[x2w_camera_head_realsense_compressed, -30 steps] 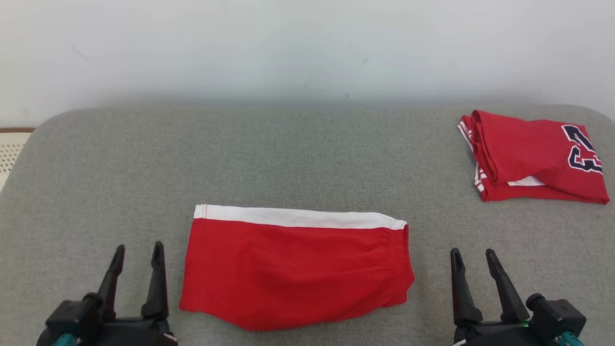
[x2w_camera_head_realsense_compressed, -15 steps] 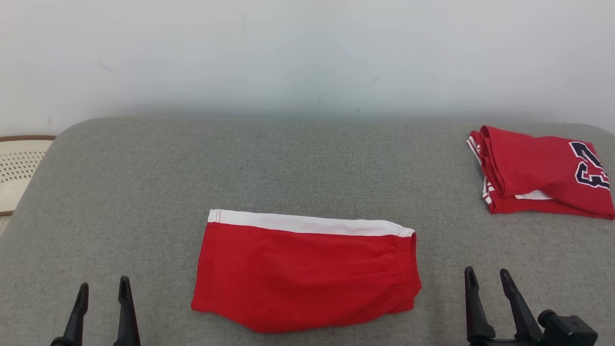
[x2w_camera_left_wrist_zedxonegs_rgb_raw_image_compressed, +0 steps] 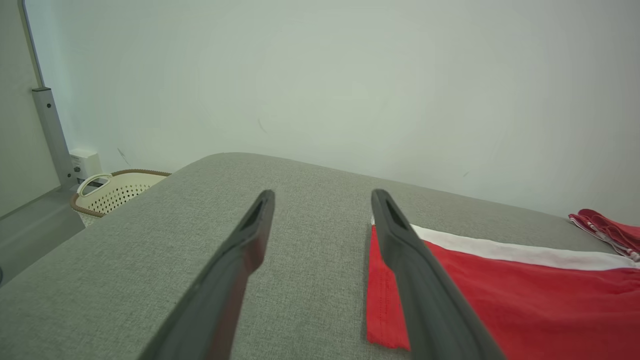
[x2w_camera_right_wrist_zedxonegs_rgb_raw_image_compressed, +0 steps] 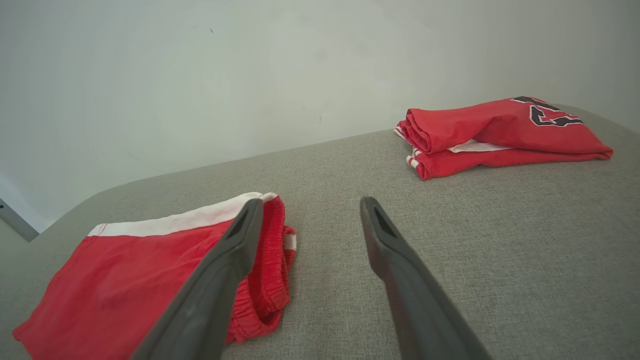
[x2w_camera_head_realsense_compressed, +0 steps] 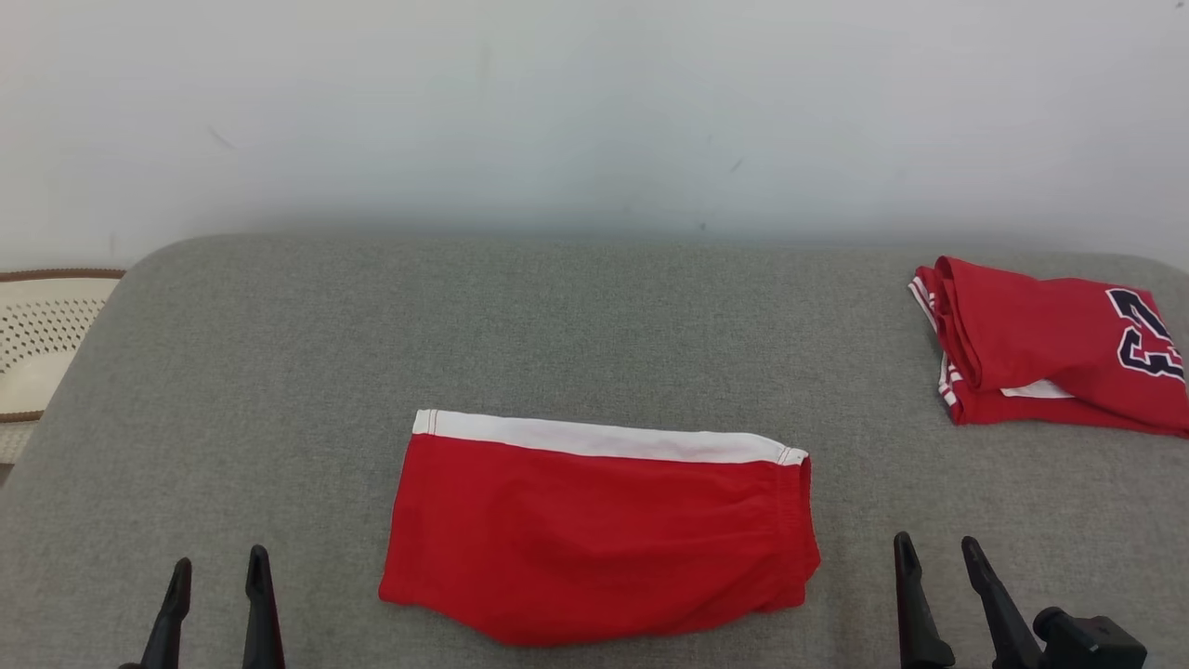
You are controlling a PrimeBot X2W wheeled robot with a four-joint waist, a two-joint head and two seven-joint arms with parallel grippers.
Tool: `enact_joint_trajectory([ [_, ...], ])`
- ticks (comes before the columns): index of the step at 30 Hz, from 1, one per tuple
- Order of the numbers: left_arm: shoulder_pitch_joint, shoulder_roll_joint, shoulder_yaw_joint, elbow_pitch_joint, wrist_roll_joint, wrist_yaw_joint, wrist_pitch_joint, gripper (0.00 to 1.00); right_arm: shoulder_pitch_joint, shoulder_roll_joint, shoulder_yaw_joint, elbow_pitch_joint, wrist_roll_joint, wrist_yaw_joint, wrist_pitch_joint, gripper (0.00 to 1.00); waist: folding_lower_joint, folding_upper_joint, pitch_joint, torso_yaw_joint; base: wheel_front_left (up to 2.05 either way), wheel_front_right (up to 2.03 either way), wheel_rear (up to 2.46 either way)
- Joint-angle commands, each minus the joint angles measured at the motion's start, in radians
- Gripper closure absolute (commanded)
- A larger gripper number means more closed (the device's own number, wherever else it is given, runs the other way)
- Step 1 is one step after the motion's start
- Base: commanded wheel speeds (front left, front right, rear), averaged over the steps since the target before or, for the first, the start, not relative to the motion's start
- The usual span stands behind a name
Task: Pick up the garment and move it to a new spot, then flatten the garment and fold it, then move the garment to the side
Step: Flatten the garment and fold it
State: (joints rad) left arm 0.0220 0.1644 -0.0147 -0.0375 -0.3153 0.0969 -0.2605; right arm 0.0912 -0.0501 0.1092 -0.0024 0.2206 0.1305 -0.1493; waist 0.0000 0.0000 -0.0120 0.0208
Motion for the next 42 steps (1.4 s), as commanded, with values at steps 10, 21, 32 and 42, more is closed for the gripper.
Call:
enact_joint_trajectory([
  [10,0.0,-0.033,-0.002,0.023,0.035,-0.038,-0.004,0.0,-0.136,0.0,0.045,0.098,0.005,0.001,0.064,0.0,0.0,0.0,0.007,0.025,0.0,0.0,0.0],
  [21,-0.032,-0.058,-0.028,0.056,0.044,-0.068,-0.004,0.0,-0.358,0.0,0.005,0.466,0.017,0.001,0.099,0.0,0.0,0.0,0.039,0.097,0.0,0.0,0.0],
  [32,-0.051,-0.069,-0.014,0.086,0.045,-0.089,-0.004,0.0,-0.448,0.0,0.012,0.734,0.086,0.001,0.078,0.0,0.0,0.0,0.059,0.118,0.0,0.0,0.0],
  [42,-0.075,-0.083,-0.005,0.105,0.057,-0.108,-0.004,0.0,-0.509,0.002,0.098,0.854,0.165,0.001,0.003,1.0,0.0,0.0,0.068,0.109,0.0,0.0,0.0],
])
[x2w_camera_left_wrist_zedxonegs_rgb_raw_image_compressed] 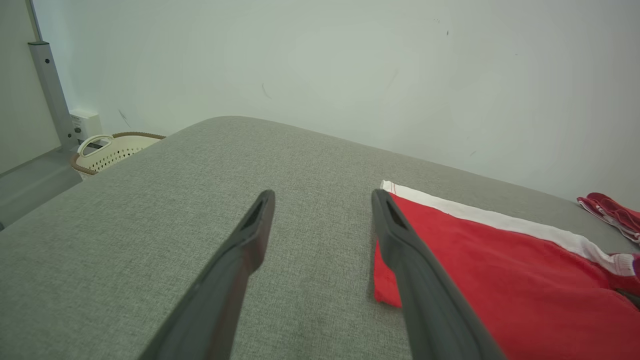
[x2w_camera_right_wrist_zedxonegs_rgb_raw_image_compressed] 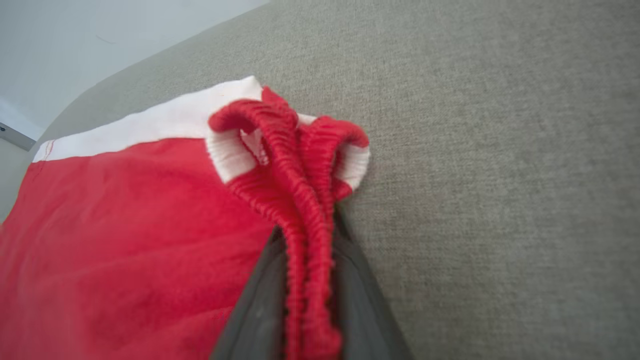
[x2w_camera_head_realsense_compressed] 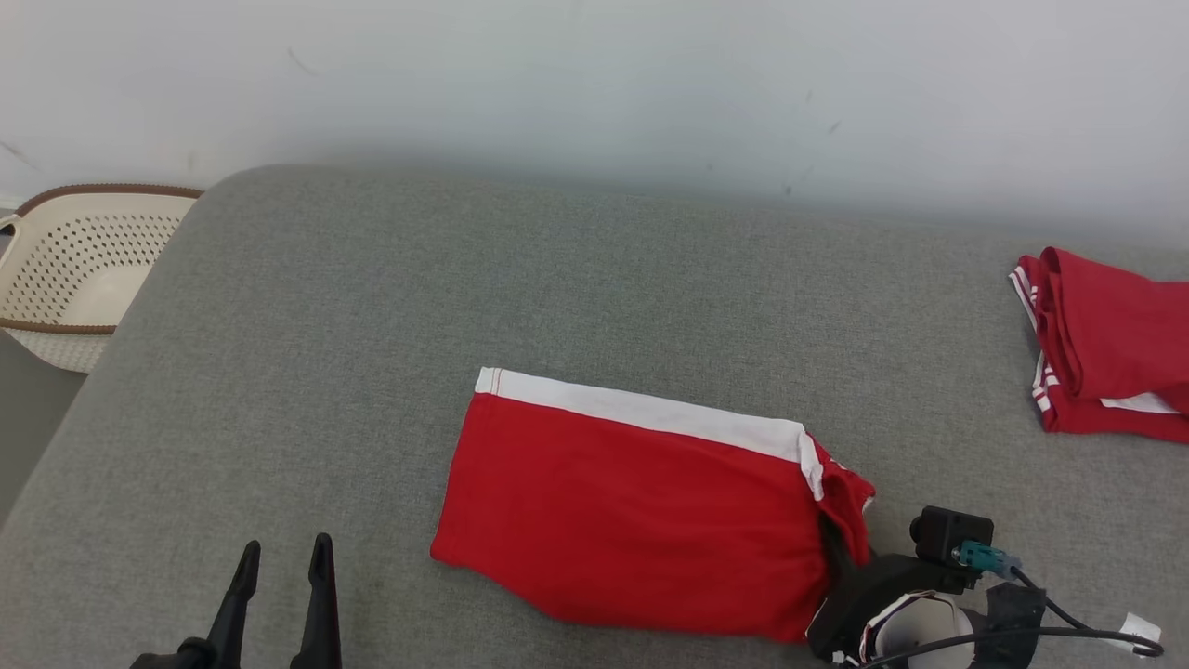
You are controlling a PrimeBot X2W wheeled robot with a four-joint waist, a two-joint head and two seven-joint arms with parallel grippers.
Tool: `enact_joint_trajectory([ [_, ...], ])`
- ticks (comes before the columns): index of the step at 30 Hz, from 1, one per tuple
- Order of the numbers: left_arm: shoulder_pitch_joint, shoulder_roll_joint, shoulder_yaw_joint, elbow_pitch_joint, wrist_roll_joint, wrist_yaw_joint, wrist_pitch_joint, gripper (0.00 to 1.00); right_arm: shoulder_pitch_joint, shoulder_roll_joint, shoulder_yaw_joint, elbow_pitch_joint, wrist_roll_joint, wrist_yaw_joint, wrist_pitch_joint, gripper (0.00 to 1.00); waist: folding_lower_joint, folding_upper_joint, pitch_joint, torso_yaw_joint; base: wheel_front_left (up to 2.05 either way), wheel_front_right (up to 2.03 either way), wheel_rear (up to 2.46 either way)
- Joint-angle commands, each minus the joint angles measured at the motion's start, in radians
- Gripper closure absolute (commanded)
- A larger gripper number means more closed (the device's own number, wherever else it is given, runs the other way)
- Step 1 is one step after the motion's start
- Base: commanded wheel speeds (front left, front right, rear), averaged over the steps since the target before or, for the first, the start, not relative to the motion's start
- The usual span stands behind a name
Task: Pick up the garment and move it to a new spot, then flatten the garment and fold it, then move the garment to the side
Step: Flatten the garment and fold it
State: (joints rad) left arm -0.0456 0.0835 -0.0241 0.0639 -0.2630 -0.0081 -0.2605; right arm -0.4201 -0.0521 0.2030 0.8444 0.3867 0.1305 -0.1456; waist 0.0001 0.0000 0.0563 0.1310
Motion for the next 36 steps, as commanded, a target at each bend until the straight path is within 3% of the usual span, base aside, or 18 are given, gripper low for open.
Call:
enact_joint_trajectory([
  [1,-0.008,-0.003,0.006,0.005,0.006,-0.005,-0.004,0.0,-0.004,0.003,-0.002,0.018,-0.008,0.001,-0.015,1.0,-0.0001,0.0,-0.001,-0.003,0.0,0.0,0.0],
  [4,-0.001,-0.005,0.015,0.006,0.009,-0.005,-0.004,0.0,-0.023,-0.005,-0.045,0.048,-0.043,0.0,-0.048,1.0,-0.0001,0.0,-0.004,-0.013,0.0,0.0,0.0],
  [13,0.019,-0.015,0.029,0.005,0.01,-0.008,-0.004,0.0,0.0,-0.116,-0.171,0.043,-0.069,0.0,-0.061,1.0,-0.0001,0.0,-0.016,-0.04,0.0,0.0,0.0],
  [19,0.027,-0.02,0.032,0.003,0.011,-0.01,-0.004,0.0,0.018,-0.112,-0.161,-0.048,-0.036,0.0,-0.013,1.0,-0.0001,0.0,-0.022,-0.061,0.0,0.0,0.0],
  [27,0.028,-0.025,0.032,0.009,0.012,-0.014,-0.004,0.0,0.057,-0.077,-0.103,-0.245,0.114,0.0,0.116,1.0,-0.0001,0.0,-0.033,-0.069,0.0,0.0,0.0],
  [36,0.015,-0.029,0.017,0.02,0.003,-0.019,-0.004,0.0,0.124,-0.059,-0.052,-0.496,0.332,0.001,0.397,1.0,-0.0001,0.0,-0.037,-0.042,0.0,0.0,0.0],
])
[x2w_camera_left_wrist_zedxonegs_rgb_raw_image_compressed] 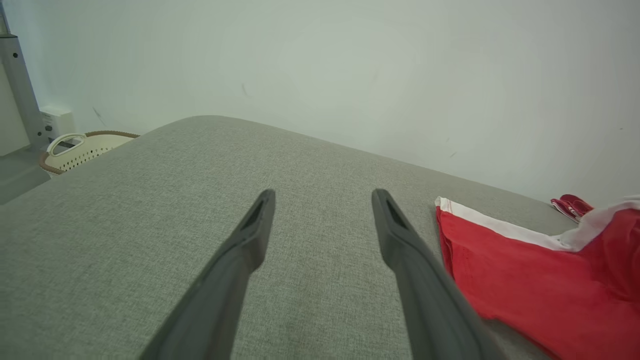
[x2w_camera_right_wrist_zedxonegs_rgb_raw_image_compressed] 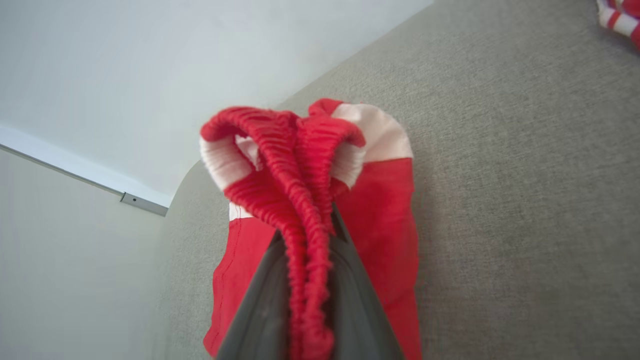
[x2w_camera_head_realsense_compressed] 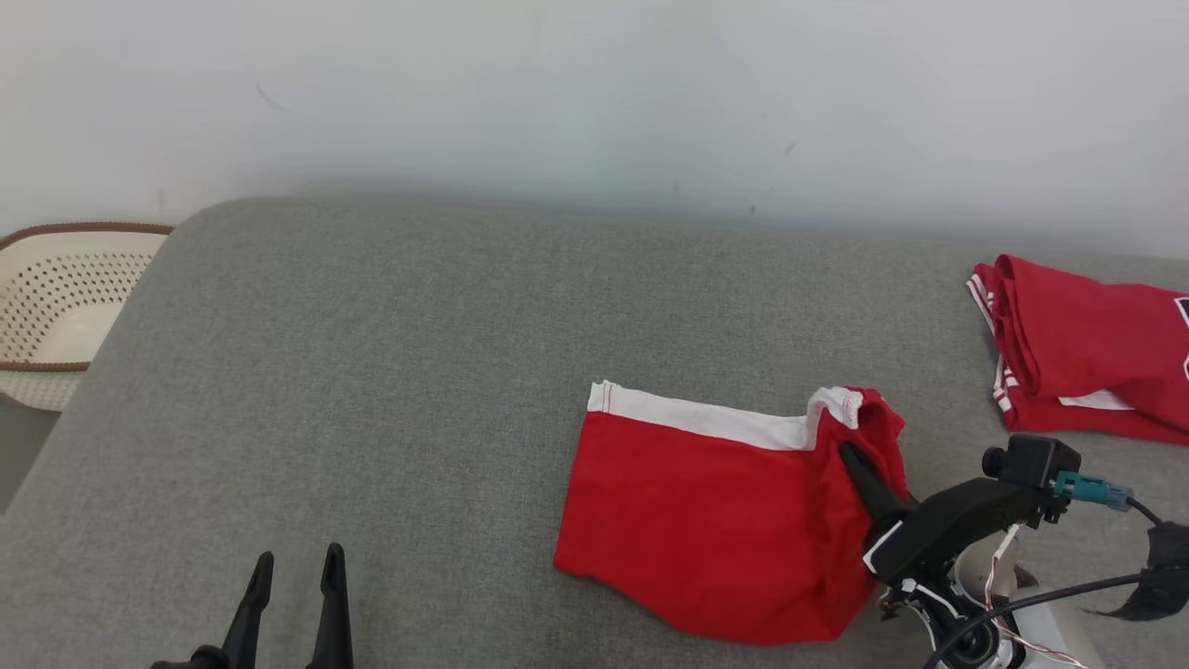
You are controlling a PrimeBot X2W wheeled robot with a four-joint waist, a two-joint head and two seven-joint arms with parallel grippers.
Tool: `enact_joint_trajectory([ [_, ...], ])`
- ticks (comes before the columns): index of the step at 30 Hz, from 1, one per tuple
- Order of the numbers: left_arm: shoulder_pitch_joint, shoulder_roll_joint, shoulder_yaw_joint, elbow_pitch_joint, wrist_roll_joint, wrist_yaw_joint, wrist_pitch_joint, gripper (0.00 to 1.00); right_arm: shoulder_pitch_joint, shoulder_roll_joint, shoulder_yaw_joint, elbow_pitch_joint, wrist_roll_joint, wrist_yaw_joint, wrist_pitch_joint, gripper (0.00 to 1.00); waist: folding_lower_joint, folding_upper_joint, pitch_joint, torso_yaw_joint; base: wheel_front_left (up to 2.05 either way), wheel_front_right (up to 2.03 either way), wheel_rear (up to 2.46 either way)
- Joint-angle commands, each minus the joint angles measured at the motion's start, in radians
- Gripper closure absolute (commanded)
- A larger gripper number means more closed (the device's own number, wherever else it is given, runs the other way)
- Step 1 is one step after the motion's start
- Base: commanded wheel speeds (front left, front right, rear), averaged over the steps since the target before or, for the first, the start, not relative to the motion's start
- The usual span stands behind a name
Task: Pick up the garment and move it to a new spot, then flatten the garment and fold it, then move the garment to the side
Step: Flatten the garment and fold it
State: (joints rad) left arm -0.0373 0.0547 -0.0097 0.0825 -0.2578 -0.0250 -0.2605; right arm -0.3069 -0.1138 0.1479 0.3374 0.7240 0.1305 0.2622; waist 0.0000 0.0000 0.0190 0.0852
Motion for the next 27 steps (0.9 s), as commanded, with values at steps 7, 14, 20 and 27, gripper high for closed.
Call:
enact_joint_trajectory([
  [7,-0.001,-0.003,-0.021,0.015,-0.009,-0.006,-0.004,0.0,0.002,0.043,0.012,-0.054,0.036,0.001,0.079,1.0,0.0,0.0,0.0,0.046,0.0,0.0,0.0],
  [14,-0.022,-0.004,-0.041,0.034,-0.014,-0.006,-0.004,0.0,-0.05,0.064,0.047,0.001,0.029,0.001,0.107,1.0,0.0,0.0,0.004,0.089,0.0,0.0,0.0],
  [20,-0.027,-0.004,-0.06,0.049,-0.025,-0.006,-0.004,0.0,-0.122,0.064,0.123,0.122,0.082,0.001,0.101,1.0,0.0,0.0,0.001,0.116,0.0,0.0,0.0],
  [27,-0.037,-0.004,-0.093,0.066,-0.041,0.0,-0.004,0.0,-0.229,0.064,0.194,0.332,0.155,0.001,0.024,1.0,0.0,0.0,-0.006,0.149,0.0,0.0,0.0],
])
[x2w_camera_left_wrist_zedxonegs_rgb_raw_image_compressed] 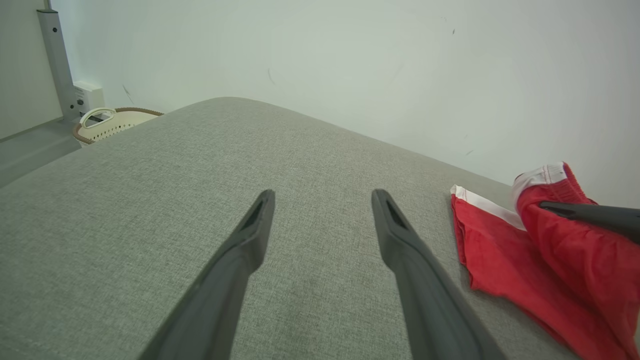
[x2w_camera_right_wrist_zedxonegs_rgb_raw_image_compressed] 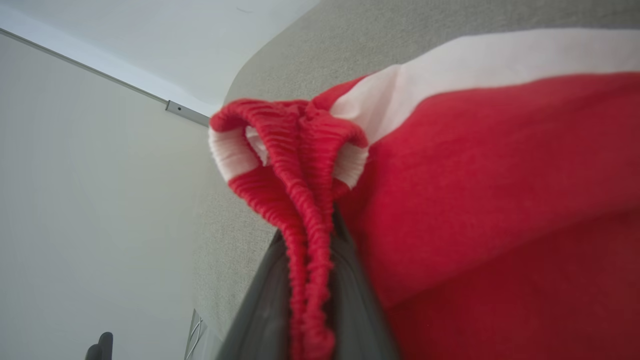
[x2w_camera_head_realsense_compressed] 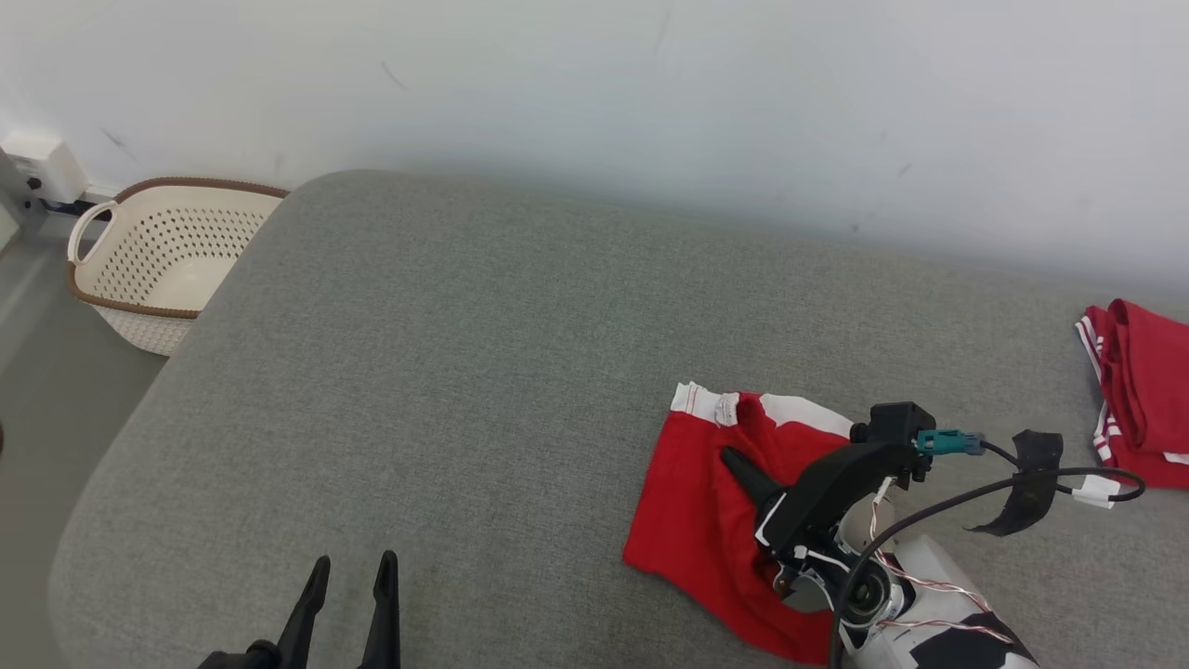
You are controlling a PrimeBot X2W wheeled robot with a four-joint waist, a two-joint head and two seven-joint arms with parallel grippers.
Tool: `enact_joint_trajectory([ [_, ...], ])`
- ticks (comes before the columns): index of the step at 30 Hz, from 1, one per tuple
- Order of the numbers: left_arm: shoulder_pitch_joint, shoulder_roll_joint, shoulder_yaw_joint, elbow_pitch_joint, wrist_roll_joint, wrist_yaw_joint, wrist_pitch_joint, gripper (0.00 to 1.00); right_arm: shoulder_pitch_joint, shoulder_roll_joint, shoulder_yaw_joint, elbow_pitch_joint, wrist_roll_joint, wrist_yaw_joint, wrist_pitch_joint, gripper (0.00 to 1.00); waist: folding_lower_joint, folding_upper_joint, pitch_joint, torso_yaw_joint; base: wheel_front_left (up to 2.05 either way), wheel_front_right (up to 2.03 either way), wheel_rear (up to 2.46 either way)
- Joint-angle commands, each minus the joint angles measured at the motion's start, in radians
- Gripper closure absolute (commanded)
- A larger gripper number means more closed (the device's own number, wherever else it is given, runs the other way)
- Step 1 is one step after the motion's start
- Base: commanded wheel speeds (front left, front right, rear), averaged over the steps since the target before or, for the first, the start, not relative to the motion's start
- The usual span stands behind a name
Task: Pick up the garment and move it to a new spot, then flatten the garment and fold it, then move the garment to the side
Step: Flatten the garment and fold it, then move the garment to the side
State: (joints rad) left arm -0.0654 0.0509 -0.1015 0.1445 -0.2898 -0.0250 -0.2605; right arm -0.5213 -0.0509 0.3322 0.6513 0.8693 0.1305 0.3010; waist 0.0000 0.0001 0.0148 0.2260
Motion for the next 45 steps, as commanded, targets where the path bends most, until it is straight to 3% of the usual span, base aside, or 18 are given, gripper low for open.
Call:
enact_joint_trajectory([
  [1,-0.011,0.0,-0.005,0.006,-0.009,0.001,-0.004,0.0,-0.029,0.001,0.022,0.044,0.021,0.001,-0.03,1.0,0.0,-0.0001,-0.002,0.012,0.0,0.0,0.0],
  [6,-0.02,0.0,-0.021,0.017,-0.014,0.005,-0.004,0.0,-0.079,0.001,0.09,0.152,0.068,0.001,-0.102,0.97,0.0,-0.0001,0.001,0.026,0.0,0.0,0.0],
  [7,-0.019,0.0,-0.023,0.018,-0.014,0.006,-0.004,0.0,-0.09,0.001,0.105,0.166,0.07,0.001,-0.121,0.6,0.0,-0.0001,0.001,0.027,0.0,0.0,0.0],
  [8,-0.019,0.0,-0.023,0.018,-0.014,0.006,-0.004,0.0,-0.09,0.001,0.105,0.166,0.07,0.001,-0.121,0.6,0.0,-0.0001,0.001,0.027,0.0,0.0,0.0],
  [9,-0.018,0.0,-0.023,0.02,-0.014,0.007,-0.004,0.0,-0.099,0.001,0.119,0.178,0.073,0.001,-0.139,0.02,0.0,-0.0001,0.001,0.028,0.0,0.0,0.0],
  [14,-0.009,0.0,-0.016,0.02,-0.009,0.007,-0.004,0.0,-0.127,0.001,0.165,0.186,0.08,0.001,-0.236,0.0,0.0,-0.0001,-0.005,0.017,0.0,0.0,0.0],
  [18,0.005,0.0,0.001,0.006,0.0,0.006,-0.004,0.0,-0.136,0.0,0.158,0.178,0.016,0.001,-0.33,0.0,0.0,-0.0001,-0.008,-0.004,0.0,0.0,0.0],
  [26,0.02,0.0,0.05,-0.016,0.014,0.003,-0.004,0.0,-0.092,-0.091,0.092,0.11,-0.142,0.001,-0.449,0.0,0.0,-0.0001,-0.007,-0.05,0.0,0.0,0.0],
  [34,0.03,0.001,0.09,-0.038,0.034,0.006,-0.004,0.0,0.004,-0.123,-0.034,0.071,-0.254,0.001,-0.38,0.0,0.0,-0.0001,0.0,-0.075,0.0,0.0,0.0],
  [45,0.003,0.001,0.1,-0.035,0.041,-0.006,-0.004,0.0,0.11,-0.046,-0.128,0.002,-0.326,0.001,-0.232,0.0,0.0,-0.0001,0.026,-0.062,0.0,0.0,0.0],
])
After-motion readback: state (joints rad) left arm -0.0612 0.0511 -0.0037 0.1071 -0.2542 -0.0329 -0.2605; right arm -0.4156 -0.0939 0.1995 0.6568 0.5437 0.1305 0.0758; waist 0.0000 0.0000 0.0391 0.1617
